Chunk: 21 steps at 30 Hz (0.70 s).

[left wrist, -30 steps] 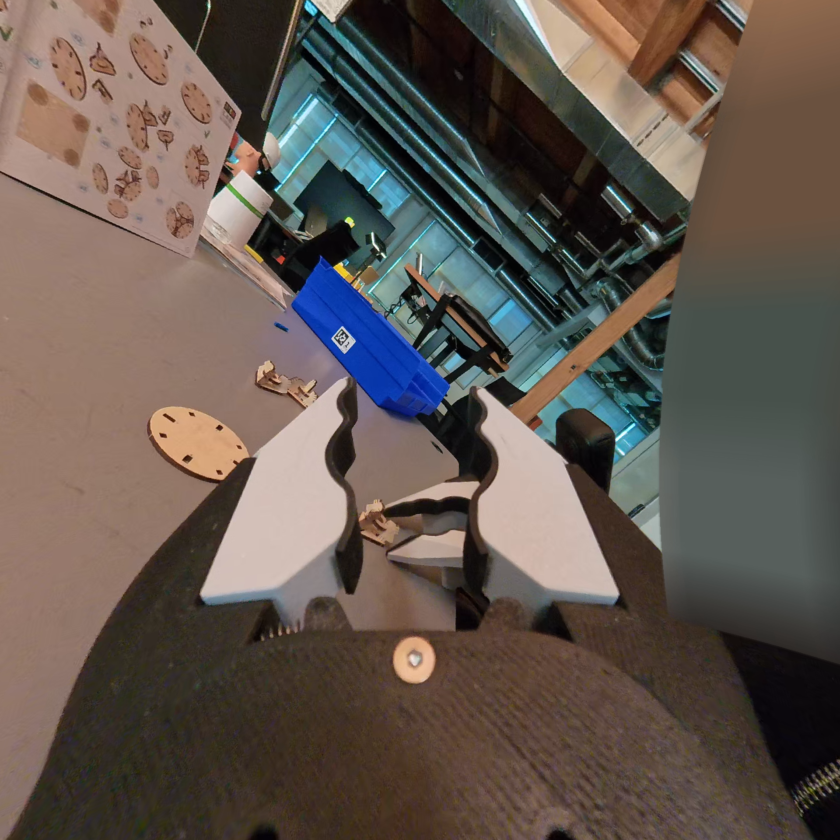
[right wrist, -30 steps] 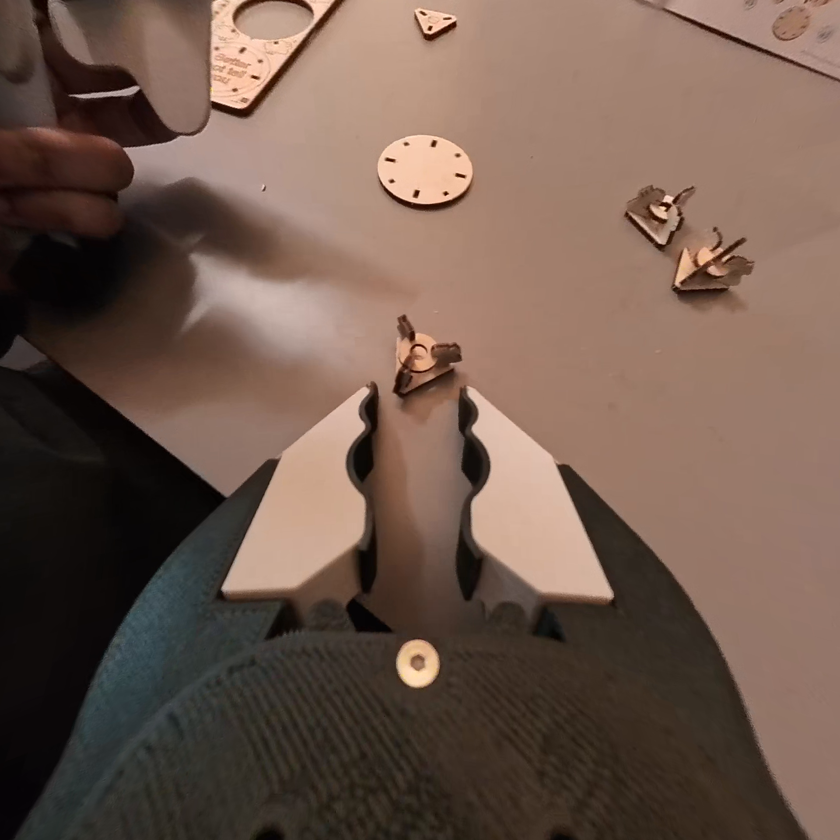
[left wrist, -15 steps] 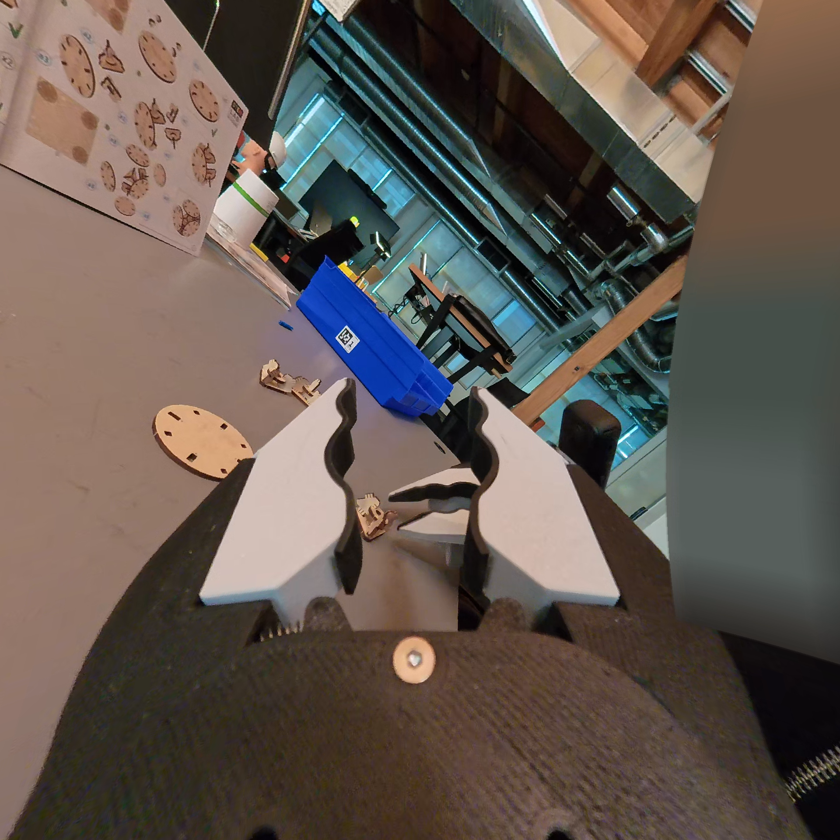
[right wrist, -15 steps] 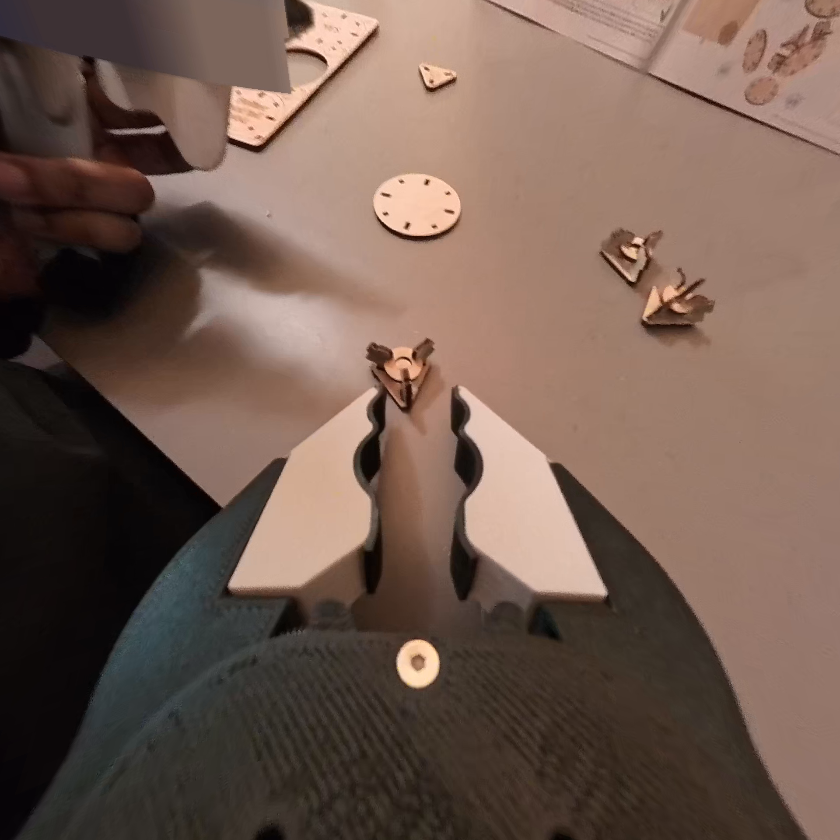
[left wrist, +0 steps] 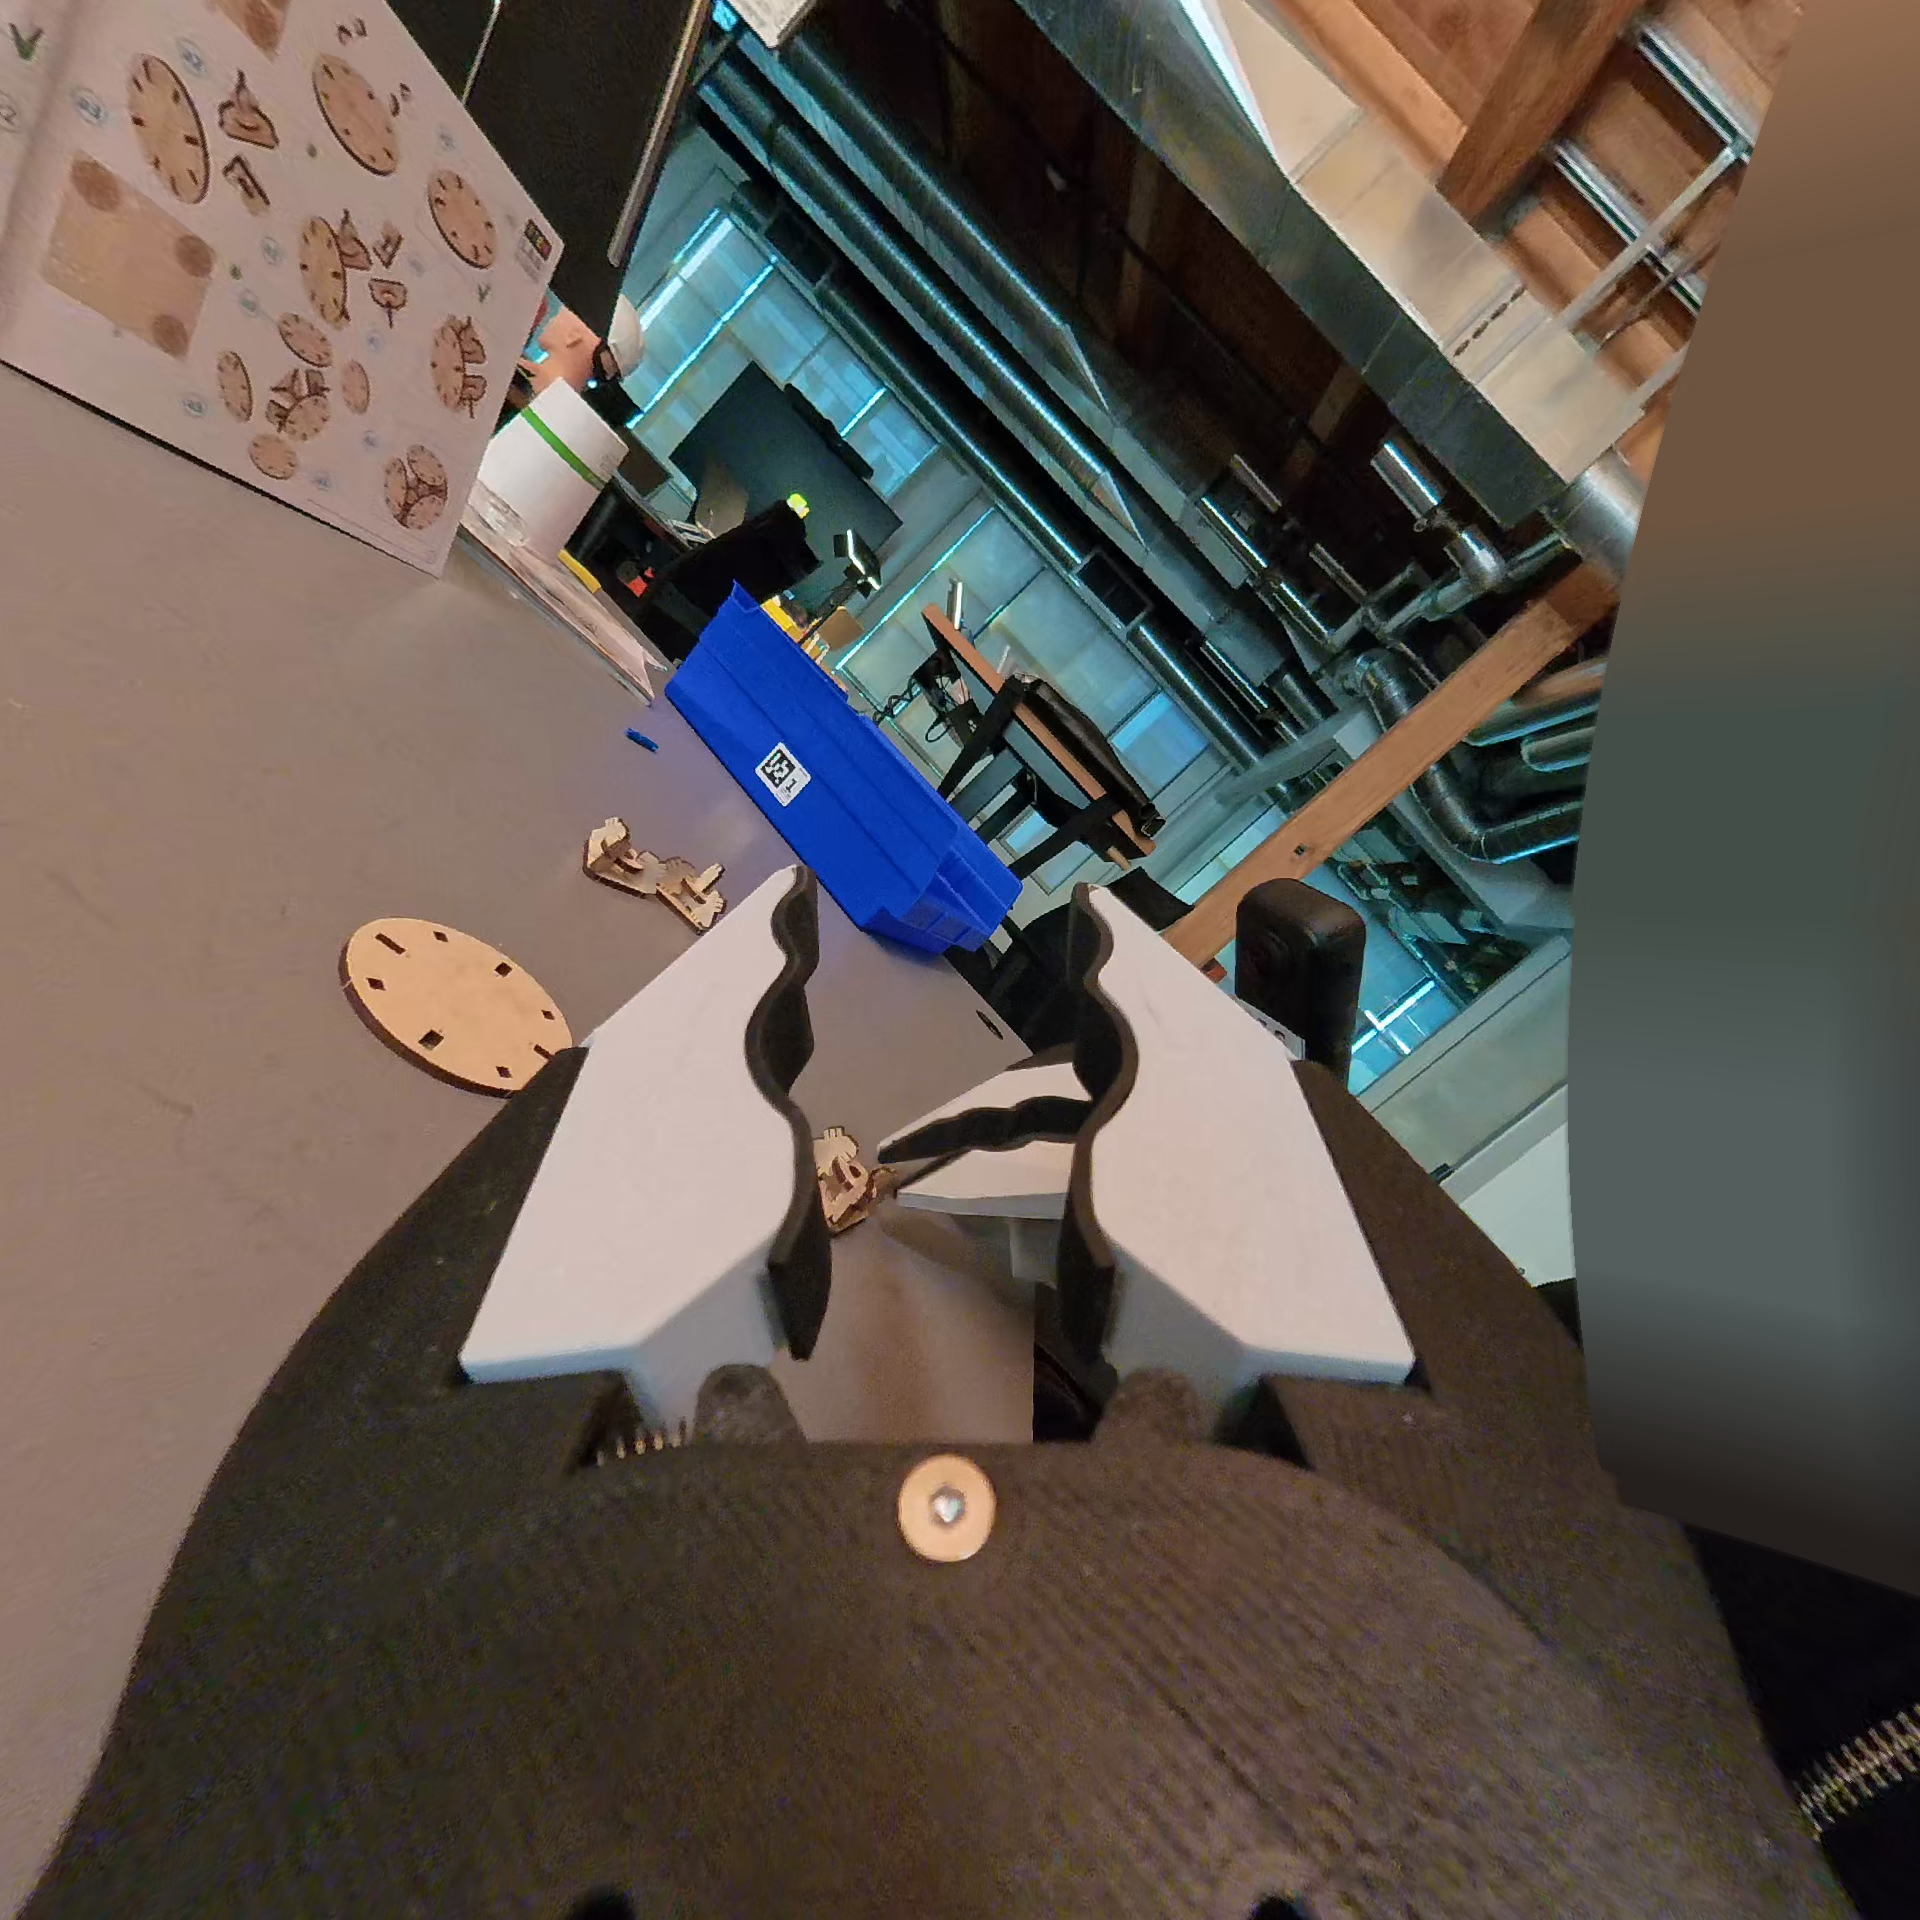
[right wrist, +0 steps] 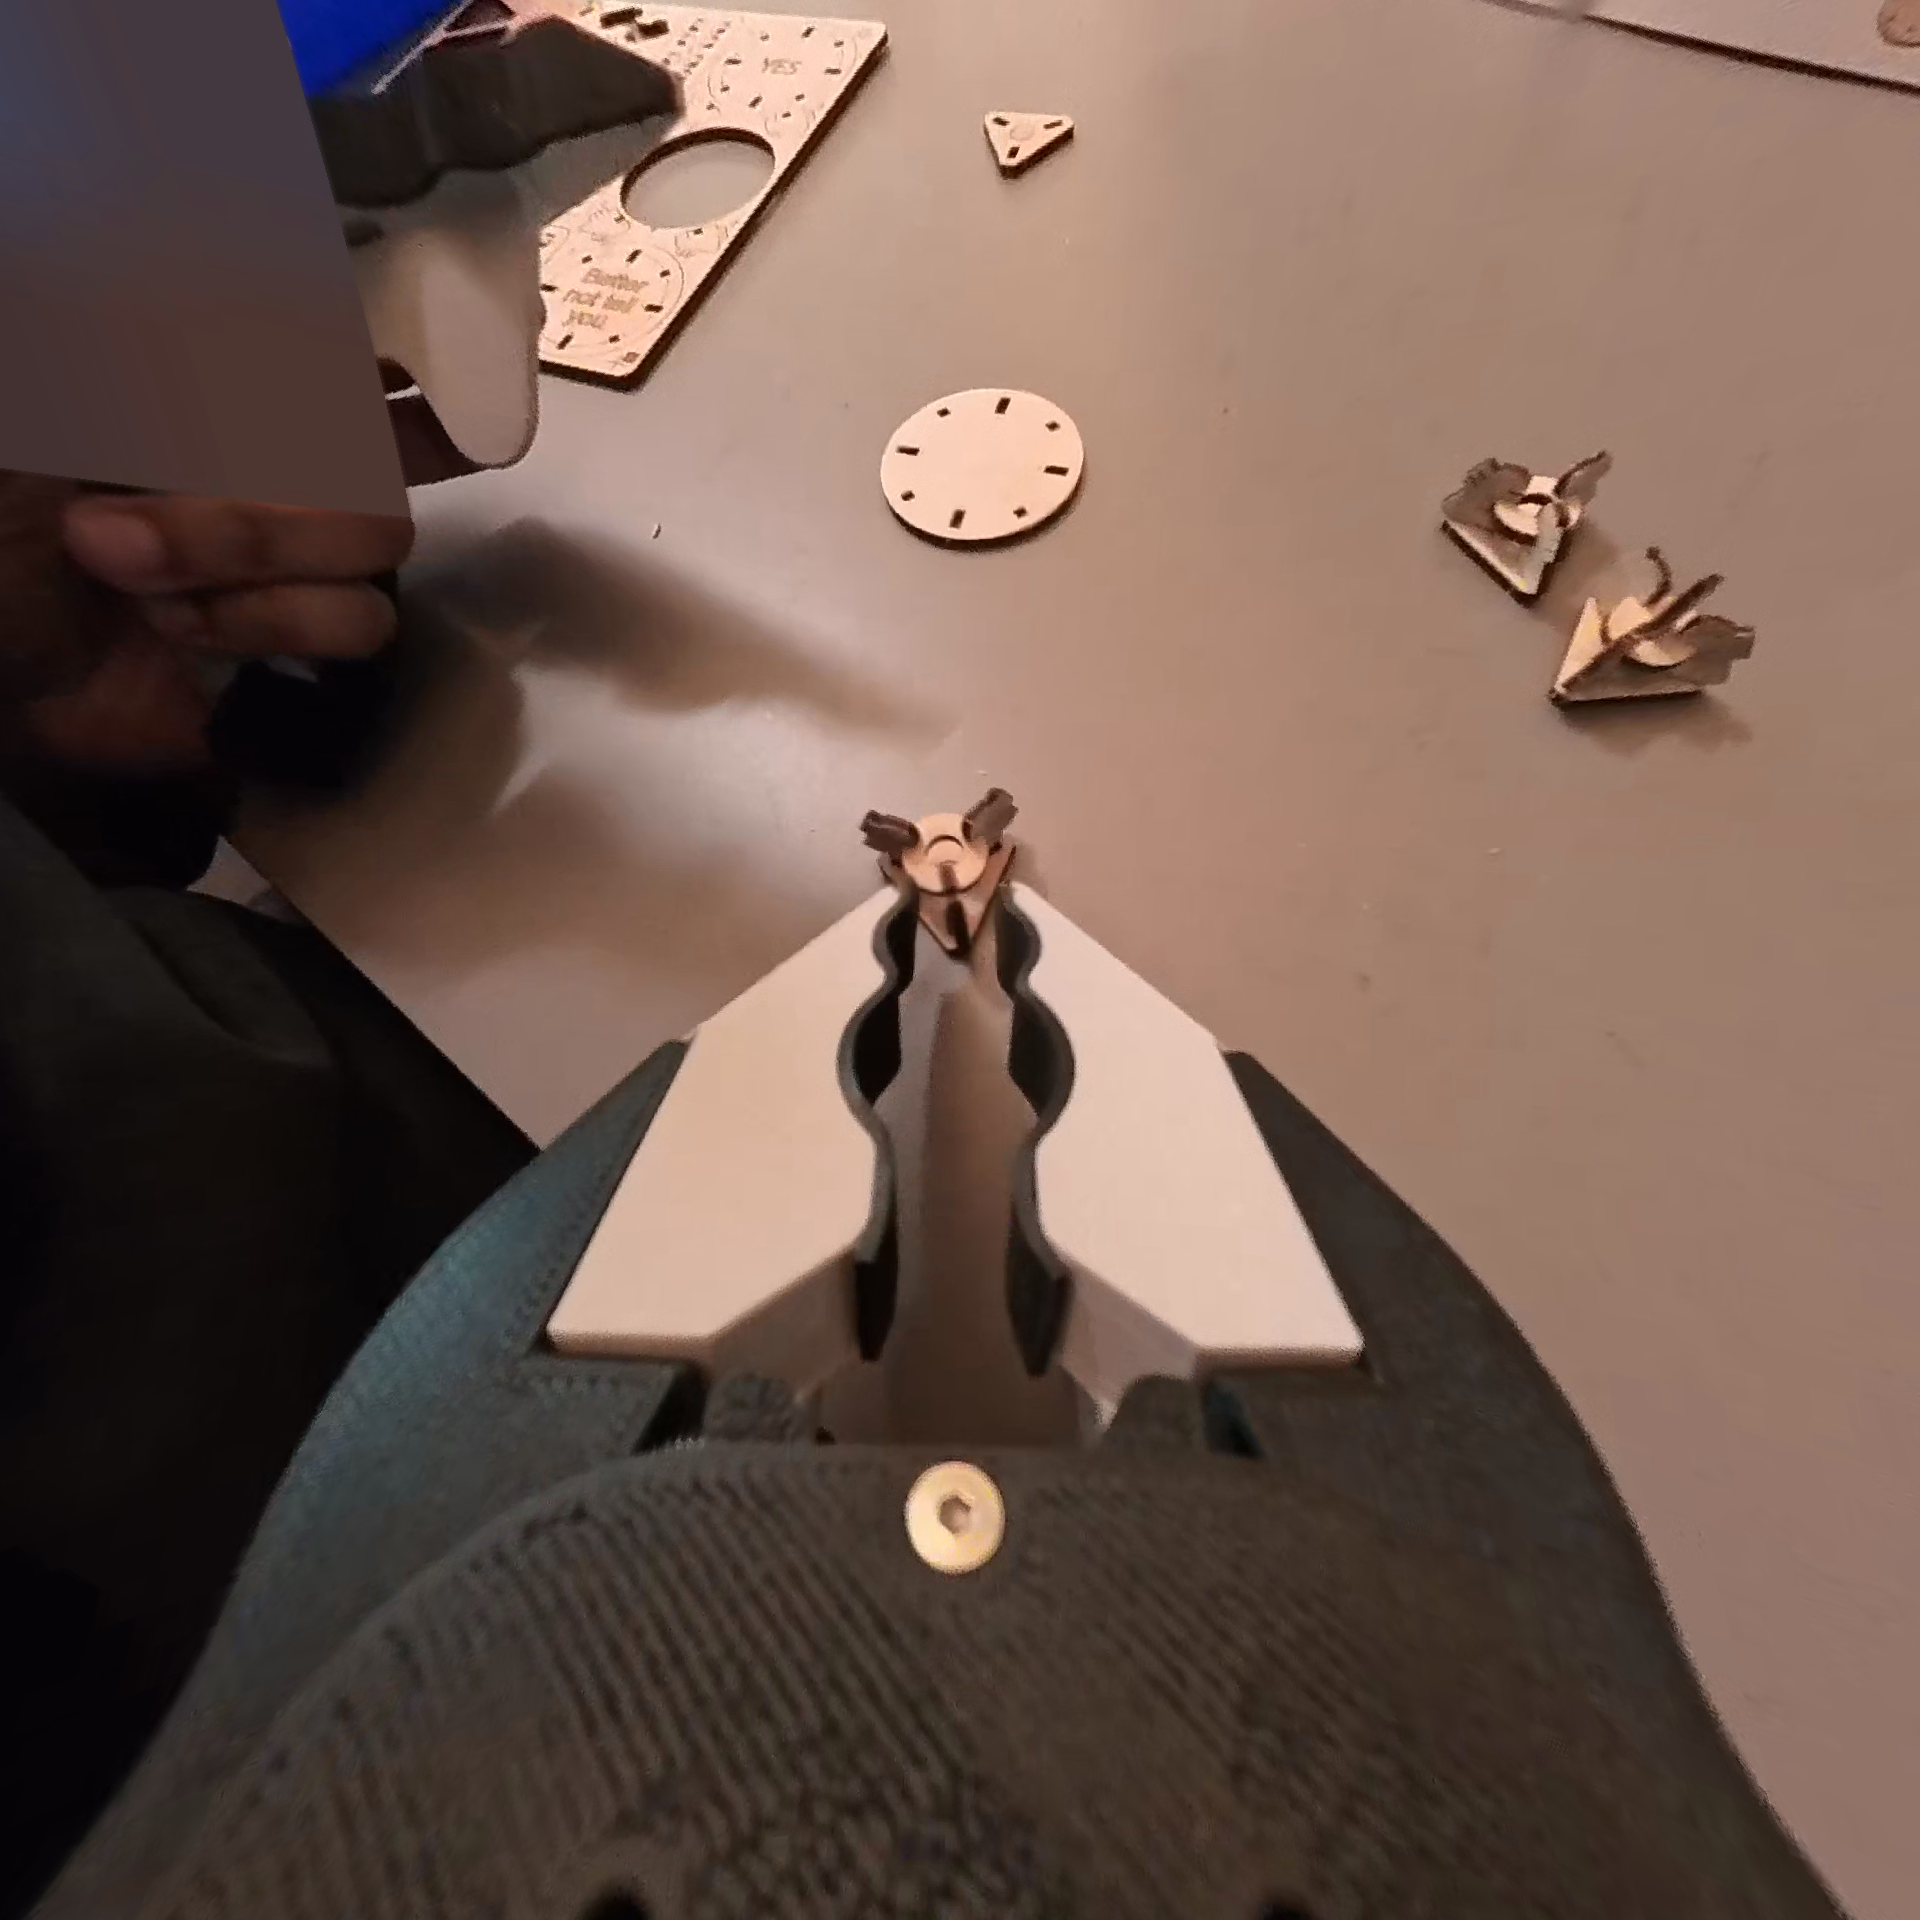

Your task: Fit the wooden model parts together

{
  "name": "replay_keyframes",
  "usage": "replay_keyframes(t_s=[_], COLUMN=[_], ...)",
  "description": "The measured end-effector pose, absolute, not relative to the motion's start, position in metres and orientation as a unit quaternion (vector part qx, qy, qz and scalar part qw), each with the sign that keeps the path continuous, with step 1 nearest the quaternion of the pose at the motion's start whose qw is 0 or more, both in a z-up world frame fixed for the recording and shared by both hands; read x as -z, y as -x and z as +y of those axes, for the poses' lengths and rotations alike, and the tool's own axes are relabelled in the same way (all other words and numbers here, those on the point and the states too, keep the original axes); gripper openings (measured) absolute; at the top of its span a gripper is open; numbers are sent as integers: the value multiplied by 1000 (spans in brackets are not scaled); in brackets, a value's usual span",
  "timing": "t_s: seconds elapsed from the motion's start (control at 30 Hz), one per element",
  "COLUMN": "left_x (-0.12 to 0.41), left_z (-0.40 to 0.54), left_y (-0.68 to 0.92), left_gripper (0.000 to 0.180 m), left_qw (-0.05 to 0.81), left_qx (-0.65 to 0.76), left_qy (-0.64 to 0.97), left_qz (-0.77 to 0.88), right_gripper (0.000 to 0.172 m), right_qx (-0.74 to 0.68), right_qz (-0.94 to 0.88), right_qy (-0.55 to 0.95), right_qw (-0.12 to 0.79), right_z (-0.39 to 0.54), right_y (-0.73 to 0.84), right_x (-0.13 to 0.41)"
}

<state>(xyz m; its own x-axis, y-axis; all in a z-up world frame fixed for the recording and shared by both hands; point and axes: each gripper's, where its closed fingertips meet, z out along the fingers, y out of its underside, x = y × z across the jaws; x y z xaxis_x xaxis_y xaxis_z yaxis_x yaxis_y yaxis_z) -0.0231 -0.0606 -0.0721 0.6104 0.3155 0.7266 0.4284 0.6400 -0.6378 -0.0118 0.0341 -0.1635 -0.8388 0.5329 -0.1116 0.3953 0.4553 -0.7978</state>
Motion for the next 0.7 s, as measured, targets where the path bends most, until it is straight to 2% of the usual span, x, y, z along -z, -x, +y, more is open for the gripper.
replay_keyframes(t_s=[0.7], left_x=[73], left_z=[-61], left_y=[24], left_gripper=[47], left_qw=[792], left_qx=[44], left_qy=[417], left_qz=[-444], right_gripper=[7], right_qx=[-427], right_qz=[-855], right_qy=[281], right_qw=[88], right_z=[34], right_y=[12], right_x=[168])
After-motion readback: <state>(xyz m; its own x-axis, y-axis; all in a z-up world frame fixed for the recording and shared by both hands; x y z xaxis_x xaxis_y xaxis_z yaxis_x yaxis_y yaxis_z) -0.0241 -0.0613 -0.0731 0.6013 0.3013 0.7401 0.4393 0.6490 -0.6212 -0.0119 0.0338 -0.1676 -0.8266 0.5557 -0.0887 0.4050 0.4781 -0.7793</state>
